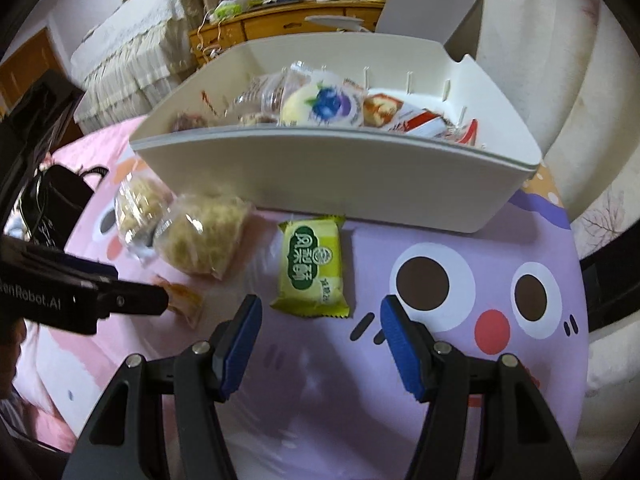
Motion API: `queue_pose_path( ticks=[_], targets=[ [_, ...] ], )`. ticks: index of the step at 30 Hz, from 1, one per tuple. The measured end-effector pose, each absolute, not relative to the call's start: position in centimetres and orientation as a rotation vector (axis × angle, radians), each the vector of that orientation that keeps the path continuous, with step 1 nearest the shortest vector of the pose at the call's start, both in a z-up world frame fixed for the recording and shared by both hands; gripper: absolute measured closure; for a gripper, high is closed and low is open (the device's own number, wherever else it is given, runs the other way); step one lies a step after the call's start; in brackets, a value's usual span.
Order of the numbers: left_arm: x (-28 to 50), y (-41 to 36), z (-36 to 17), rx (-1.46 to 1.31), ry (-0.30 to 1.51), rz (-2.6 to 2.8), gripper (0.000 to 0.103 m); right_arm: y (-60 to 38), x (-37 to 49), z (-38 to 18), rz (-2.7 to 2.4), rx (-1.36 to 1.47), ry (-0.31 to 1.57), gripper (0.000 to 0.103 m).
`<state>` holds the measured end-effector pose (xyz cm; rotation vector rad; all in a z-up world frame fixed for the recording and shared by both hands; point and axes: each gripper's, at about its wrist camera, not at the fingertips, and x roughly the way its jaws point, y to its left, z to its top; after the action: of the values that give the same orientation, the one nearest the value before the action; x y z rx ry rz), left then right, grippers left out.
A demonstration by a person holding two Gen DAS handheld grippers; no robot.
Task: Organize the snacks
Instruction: 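Withdraw both tools from the tray toward the remaining snacks, then grasp the small orange-filled packet with left tool while right tool grasps the green cake packet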
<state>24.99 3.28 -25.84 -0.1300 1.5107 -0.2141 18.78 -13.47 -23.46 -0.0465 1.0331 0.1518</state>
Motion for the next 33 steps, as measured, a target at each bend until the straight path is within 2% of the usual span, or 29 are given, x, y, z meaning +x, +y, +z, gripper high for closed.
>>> queue_pose_path(
  ticks=[11, 15, 21, 25, 33],
  targets=[
    [26.1, 1.8, -27.7, -0.108, 1.548, -0.209, 0.020, -12.7, 20.1, -25.4, 0.186, -0.122, 1.039, 0.042],
    [26.1, 1.5, -28.3, -0.117, 1.576, -0.198, 0.021, -12.2, 20.4, -25.8, 0.212, -0.136, 1.040, 0.045],
    [26.6, 1.2, -28.3, -0.118, 1.567, -0.192, 0.027, -11.4, 20.8, -26.3, 0.239, -0.155, 1.049, 0.054],
    [26.9, 1.4, -28.2, -0.113, 1.557, -0.191, 0.035, -10.9, 21.0, -26.4, 0.245, -0.160, 1.048, 0.054],
    [26.6, 0.1, -28.2, -0.115, 1.543, -0.205, 0.041, -11.6, 20.9, -26.3, 0.241, -0.143, 1.055, 0.055]
  ],
)
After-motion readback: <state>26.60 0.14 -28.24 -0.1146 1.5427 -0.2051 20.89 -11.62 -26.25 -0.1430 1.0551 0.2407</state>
